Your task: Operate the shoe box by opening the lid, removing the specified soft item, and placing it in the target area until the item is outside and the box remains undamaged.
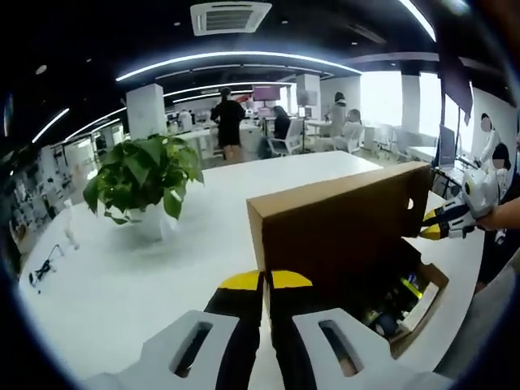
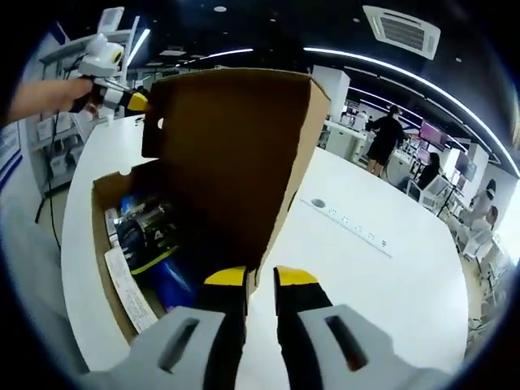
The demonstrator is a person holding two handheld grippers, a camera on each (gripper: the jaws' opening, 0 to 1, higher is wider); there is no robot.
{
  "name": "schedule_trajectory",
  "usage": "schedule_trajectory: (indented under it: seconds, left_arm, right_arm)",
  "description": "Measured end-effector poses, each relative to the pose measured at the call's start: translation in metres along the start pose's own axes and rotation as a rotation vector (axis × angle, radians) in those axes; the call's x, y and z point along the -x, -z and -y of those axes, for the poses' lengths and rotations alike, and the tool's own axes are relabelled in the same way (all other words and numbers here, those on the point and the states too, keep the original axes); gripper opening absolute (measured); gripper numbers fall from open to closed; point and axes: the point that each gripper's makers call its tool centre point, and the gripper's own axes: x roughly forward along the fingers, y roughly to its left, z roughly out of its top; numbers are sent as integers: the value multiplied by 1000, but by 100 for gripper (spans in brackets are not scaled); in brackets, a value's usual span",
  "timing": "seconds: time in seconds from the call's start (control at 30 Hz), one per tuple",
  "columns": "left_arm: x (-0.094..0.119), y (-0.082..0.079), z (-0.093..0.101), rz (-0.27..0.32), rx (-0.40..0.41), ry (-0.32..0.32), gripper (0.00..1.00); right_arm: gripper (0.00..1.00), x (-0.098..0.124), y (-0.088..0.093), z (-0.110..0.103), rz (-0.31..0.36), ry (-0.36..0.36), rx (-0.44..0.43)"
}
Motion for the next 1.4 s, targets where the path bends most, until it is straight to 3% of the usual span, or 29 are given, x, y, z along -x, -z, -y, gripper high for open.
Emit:
schedule_trajectory:
  seconds: [0.47,0.83,1.1,1.4]
  left_arm:
    - [-14,-6,-5,11,17,5,0]
    - [-22,-8,-8,25,25,6,0]
    - [-23,3,-13,17,64,9,5]
    - [-21,27,-10,-18,71,14,5]
  right_arm:
    - [3,-17,-4,5,4,8,-74]
    - [0,-17,-4,9,4,22,-69]
    - [0,-17,-3,9,-3,18,-76]
    - [0,-19,-4,11,-11,13,-132]
